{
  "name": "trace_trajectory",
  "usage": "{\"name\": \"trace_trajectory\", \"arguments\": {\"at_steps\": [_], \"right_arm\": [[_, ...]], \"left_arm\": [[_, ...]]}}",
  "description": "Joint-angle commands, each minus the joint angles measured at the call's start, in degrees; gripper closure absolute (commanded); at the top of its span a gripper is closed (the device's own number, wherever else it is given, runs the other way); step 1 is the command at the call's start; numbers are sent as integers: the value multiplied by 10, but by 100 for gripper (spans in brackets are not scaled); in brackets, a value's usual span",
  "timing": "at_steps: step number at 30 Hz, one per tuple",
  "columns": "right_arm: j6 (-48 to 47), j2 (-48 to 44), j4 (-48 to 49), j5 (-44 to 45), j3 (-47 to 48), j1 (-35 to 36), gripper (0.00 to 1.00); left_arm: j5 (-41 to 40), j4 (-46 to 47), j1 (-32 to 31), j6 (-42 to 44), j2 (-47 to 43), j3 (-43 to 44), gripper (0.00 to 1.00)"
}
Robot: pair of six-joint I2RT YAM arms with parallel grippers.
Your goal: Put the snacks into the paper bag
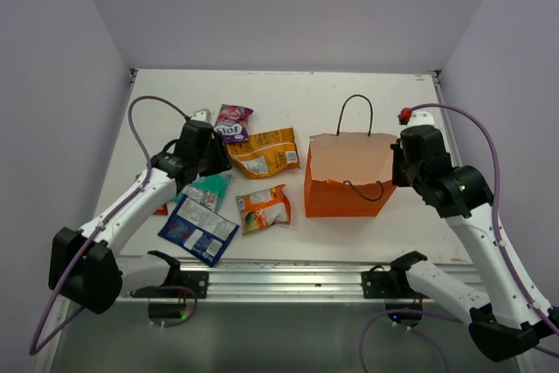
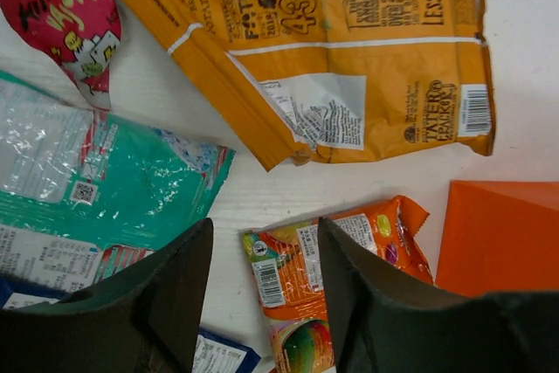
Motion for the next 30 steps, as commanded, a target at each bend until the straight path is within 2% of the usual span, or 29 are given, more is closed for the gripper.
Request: {"name": "trace_trajectory", "arguments": {"at_steps": [1, 7, 16, 23, 26, 27, 28, 30], "right_arm": [[-6, -8, 19, 10, 7, 1, 100], [-7, -8, 19, 0, 9, 2, 100], [-9, -10, 20, -24, 10, 2, 100], [-16, -11, 19, -40, 16, 1, 100], [-19, -16, 17, -46, 17, 1, 100], [-22, -19, 17, -48, 17, 2, 100], [-23, -22, 17, -50, 17, 1, 100], [-23, -23, 16, -51, 17, 1, 100]], "left_arm": [[-16, 62, -14, -19, 43, -10, 43], [-51, 109, -24, -30, 97, -13, 35], [-74, 167, -24, -53, 109, -39, 33], [-81, 205, -23, -67, 201, -31, 33], [-92, 211, -22, -66, 234, -9, 63], [-104, 209, -22, -61, 242, 7, 90], [-113, 197, -22, -58, 247, 17, 100], [-124, 189, -23, -41, 244, 35, 100]]}}
